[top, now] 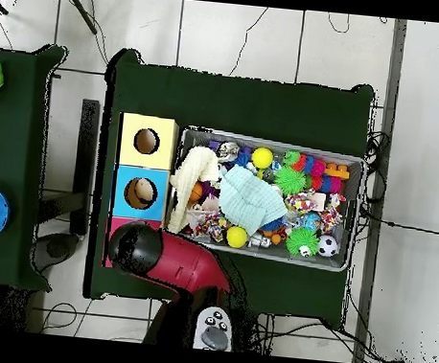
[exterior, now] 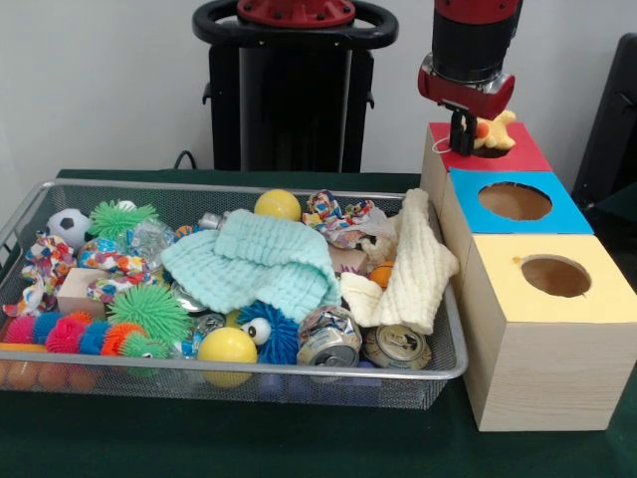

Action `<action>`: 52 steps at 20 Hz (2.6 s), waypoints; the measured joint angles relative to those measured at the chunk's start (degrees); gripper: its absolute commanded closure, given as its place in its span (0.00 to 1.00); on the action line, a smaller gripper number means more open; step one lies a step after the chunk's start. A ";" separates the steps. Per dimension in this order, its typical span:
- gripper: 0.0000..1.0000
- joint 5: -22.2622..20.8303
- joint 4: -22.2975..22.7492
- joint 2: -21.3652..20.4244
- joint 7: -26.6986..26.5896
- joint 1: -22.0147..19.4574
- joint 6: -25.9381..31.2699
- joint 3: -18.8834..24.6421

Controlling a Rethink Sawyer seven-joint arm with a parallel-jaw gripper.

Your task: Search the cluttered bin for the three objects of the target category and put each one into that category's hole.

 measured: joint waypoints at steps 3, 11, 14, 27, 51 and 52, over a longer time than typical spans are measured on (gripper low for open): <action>1.00 0.00 -0.03 0.01 0.00 0.00 0.09 -0.02; 0.00 -1.47 -0.25 -0.01 0.00 -0.02 1.06 -1.33; 0.00 -3.17 -1.08 0.02 0.00 0.18 1.92 -2.53; 0.00 -6.69 -3.41 0.59 0.00 0.50 1.97 -7.22; 0.00 10.28 7.23 -11.92 7.70 7.75 -3.29 -11.79; 0.00 11.46 8.27 -12.06 8.46 7.10 -5.24 -10.98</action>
